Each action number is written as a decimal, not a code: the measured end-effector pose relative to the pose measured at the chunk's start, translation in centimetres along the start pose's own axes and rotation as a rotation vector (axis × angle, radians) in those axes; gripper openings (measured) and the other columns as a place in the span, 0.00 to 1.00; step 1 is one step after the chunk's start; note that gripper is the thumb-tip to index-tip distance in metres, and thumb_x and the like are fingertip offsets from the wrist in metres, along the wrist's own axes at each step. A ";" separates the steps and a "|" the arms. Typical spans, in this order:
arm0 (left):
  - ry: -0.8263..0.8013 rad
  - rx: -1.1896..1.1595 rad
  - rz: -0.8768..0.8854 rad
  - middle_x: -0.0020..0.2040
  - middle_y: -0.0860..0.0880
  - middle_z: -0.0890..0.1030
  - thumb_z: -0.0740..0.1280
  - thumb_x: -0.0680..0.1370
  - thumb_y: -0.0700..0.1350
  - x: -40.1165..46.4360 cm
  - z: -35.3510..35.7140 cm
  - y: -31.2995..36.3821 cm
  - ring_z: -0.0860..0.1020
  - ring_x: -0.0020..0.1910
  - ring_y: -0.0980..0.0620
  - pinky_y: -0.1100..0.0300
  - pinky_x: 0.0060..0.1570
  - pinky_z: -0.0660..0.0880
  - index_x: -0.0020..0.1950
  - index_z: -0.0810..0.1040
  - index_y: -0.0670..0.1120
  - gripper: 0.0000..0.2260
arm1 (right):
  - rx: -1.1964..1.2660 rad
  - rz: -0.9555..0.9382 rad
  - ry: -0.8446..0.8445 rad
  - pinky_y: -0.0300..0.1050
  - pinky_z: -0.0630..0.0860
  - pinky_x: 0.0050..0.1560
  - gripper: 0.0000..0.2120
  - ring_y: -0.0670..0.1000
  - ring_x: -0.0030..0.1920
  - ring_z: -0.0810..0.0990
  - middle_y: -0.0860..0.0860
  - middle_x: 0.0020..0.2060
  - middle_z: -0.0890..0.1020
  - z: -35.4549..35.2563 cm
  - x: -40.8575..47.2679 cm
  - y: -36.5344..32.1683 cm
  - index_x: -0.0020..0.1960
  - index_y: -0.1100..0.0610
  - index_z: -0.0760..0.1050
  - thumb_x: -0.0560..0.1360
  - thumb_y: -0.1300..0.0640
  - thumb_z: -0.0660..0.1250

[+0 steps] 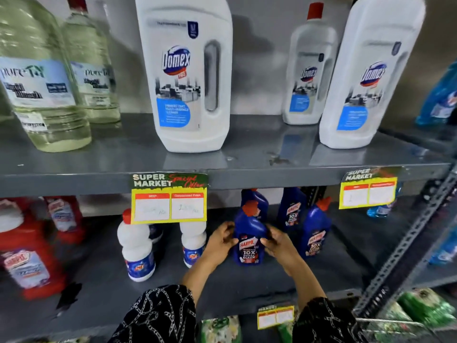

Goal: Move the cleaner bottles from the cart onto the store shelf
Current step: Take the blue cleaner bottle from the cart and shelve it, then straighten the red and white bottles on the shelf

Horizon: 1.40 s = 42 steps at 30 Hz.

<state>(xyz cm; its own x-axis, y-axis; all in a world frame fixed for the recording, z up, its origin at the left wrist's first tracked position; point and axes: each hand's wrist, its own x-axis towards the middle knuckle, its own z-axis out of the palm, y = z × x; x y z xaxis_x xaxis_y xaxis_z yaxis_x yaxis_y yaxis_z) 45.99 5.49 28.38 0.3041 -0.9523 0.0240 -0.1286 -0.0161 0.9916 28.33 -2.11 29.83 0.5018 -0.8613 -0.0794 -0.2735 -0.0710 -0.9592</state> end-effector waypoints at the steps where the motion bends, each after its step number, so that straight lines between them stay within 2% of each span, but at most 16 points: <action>1: 0.015 -0.010 -0.001 0.64 0.42 0.76 0.63 0.74 0.30 0.1 0.1 -0.2 0.75 0.64 0.48 0.68 0.51 0.77 0.67 0.67 0.41 0.22 | -0.042 -0.024 0.019 0.54 0.75 0.59 0.23 0.57 0.62 0.76 0.57 0.61 0.78 0.1 0.3 0.2 0.68 0.56 0.68 0.74 0.66 0.64; 4: 0.073 -0.007 -0.012 0.61 0.41 0.77 0.62 0.74 0.30 -0.7 0.6 -0.7 0.75 0.61 0.49 0.66 0.53 0.76 0.64 0.69 0.38 0.19 | -0.037 -0.009 0.151 0.56 0.74 0.63 0.28 0.55 0.61 0.76 0.55 0.61 0.78 1.5 1.1 1.2 0.67 0.56 0.68 0.69 0.70 0.65; 7: 0.116 -0.005 -0.073 0.61 0.39 0.76 0.61 0.74 0.29 -2.0 0.7 -1.4 0.75 0.57 0.49 0.59 0.56 0.74 0.65 0.67 0.37 0.19 | 0.130 0.069 0.445 0.49 0.74 0.53 0.22 0.57 0.53 0.78 0.56 0.51 0.79 4.8 0.0 1.1 0.60 0.58 0.72 0.69 0.74 0.60; 10: 0.079 0.048 -0.119 0.57 0.39 0.75 0.59 0.75 0.29 -4.0 -0.1 -1.9 0.75 0.49 0.51 0.66 0.45 0.75 0.65 0.67 0.36 0.19 | 0.252 0.135 0.772 0.47 0.71 0.46 0.16 0.59 0.49 0.78 0.60 0.48 0.79 7.7 -2.3 0.2 0.59 0.65 0.72 0.72 0.72 0.60; 13: 0.000 0.150 -0.132 0.56 0.43 0.78 0.61 0.75 0.32 -7.4 -2.5 -2.5 0.78 0.47 0.56 0.66 0.49 0.75 0.61 0.73 0.40 0.16 | 0.259 0.182 0.912 0.49 0.71 0.46 0.12 0.64 0.51 0.79 0.66 0.51 0.80 10.8 -4.2 0.8 0.55 0.65 0.73 0.72 0.69 0.62; 15: -0.028 0.184 -0.143 0.50 0.46 0.79 0.61 0.74 0.30 -9.9 -5.1 -3.2 0.78 0.41 0.63 0.71 0.47 0.74 0.58 0.77 0.39 0.15 | 0.229 0.235 0.896 0.52 0.72 0.51 0.11 0.65 0.54 0.78 0.66 0.53 0.79 13.6 -5.3 1.4 0.55 0.63 0.73 0.72 0.68 0.60; 18: 0.019 0.303 -0.139 0.45 0.50 0.82 0.63 0.72 0.33 -14.0 -10.0 -5.3 0.81 0.46 0.54 0.60 0.53 0.77 0.50 0.82 0.42 0.12 | 0.148 0.273 0.748 0.50 0.71 0.52 0.12 0.64 0.55 0.77 0.64 0.54 0.79 18.1 -6.6 2.2 0.56 0.60 0.72 0.73 0.66 0.62; 19: 0.068 0.355 -0.132 0.44 0.51 0.83 0.63 0.72 0.33 -15.4 -11.9 -6.4 0.81 0.47 0.53 0.59 0.53 0.76 0.48 0.83 0.43 0.11 | 0.104 0.255 0.677 0.50 0.71 0.52 0.14 0.64 0.55 0.77 0.63 0.54 0.79 19.6 -6.8 2.3 0.57 0.60 0.71 0.72 0.66 0.64; 21: 0.240 0.472 -0.111 0.45 0.49 0.85 0.62 0.71 0.35 -17.7 -15.8 -8.1 0.81 0.46 0.52 0.61 0.51 0.74 0.46 0.83 0.44 0.11 | -0.030 0.177 0.554 0.53 0.72 0.56 0.21 0.63 0.58 0.76 0.64 0.57 0.78 22.2 -6.4 2.2 0.61 0.62 0.69 0.69 0.65 0.69; 24: 0.590 0.544 -0.119 0.47 0.41 0.81 0.64 0.70 0.36 -19.9 -21.5 -10.0 0.79 0.48 0.43 0.56 0.52 0.71 0.48 0.78 0.41 0.09 | -0.196 0.078 0.470 0.55 0.69 0.61 0.33 0.64 0.62 0.72 0.65 0.60 0.74 24.6 -4.4 1.7 0.66 0.65 0.65 0.65 0.62 0.75; 26: 0.800 0.622 -0.181 0.49 0.35 0.77 0.69 0.68 0.37 -20.0 -24.7 -11.3 0.75 0.50 0.35 0.52 0.55 0.67 0.54 0.74 0.35 0.15 | -0.205 0.081 0.458 0.58 0.71 0.62 0.39 0.64 0.63 0.71 0.65 0.62 0.73 25.2 -2.9 1.5 0.67 0.65 0.63 0.62 0.58 0.77; 27: 0.855 0.668 -0.230 0.51 0.32 0.75 0.71 0.67 0.39 -19.9 -26.0 -11.8 0.74 0.51 0.32 0.50 0.56 0.65 0.57 0.71 0.32 0.21 | -0.208 0.088 0.464 0.59 0.72 0.62 0.41 0.64 0.63 0.72 0.64 0.62 0.73 25.2 -2.3 1.6 0.67 0.64 0.62 0.61 0.57 0.78; 30: 0.924 0.694 -0.371 0.61 0.27 0.68 0.75 0.66 0.47 -19.3 -28.6 -11.3 0.67 0.61 0.29 0.41 0.65 0.64 0.65 0.62 0.27 0.38 | -0.231 0.088 0.497 0.59 0.73 0.61 0.43 0.64 0.62 0.73 0.63 0.62 0.74 25.0 -0.9 2.4 0.68 0.60 0.59 0.59 0.55 0.78; 32: 0.988 0.707 -0.406 0.63 0.28 0.68 0.76 0.64 0.51 -18.7 -29.6 -10.7 0.67 0.63 0.30 0.41 0.65 0.64 0.65 0.62 0.28 0.42 | -0.236 0.068 0.512 0.58 0.75 0.58 0.44 0.63 0.60 0.75 0.62 0.61 0.75 24.8 -0.5 2.2 0.66 0.58 0.58 0.58 0.54 0.79; 37: 1.056 0.729 -0.540 0.57 0.35 0.73 0.75 0.61 0.57 -17.2 -31.3 -10.1 0.71 0.57 0.36 0.43 0.56 0.70 0.60 0.67 0.34 0.38 | -0.215 0.032 0.494 0.55 0.76 0.55 0.42 0.61 0.58 0.77 0.60 0.60 0.77 24.6 -0.8 1.3 0.66 0.57 0.60 0.59 0.56 0.79; 42: 1.096 0.739 -0.534 0.56 0.37 0.74 0.75 0.61 0.58 -16.0 -32.2 -10.1 0.71 0.57 0.36 0.43 0.55 0.70 0.59 0.68 0.36 0.37 | -0.227 0.014 0.450 0.59 0.77 0.55 0.43 0.61 0.57 0.78 0.58 0.60 0.78 24.7 -1.2 1.7 0.65 0.54 0.60 0.57 0.53 0.80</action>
<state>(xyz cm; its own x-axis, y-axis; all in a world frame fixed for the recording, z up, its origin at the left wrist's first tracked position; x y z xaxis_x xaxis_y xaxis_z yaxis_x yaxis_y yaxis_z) 72.83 30.71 22.10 0.9926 -0.0736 0.0971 -0.1184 -0.7692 0.6280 47.48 11.25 21.57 0.1069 -0.9910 0.0807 -0.4743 -0.1222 -0.8719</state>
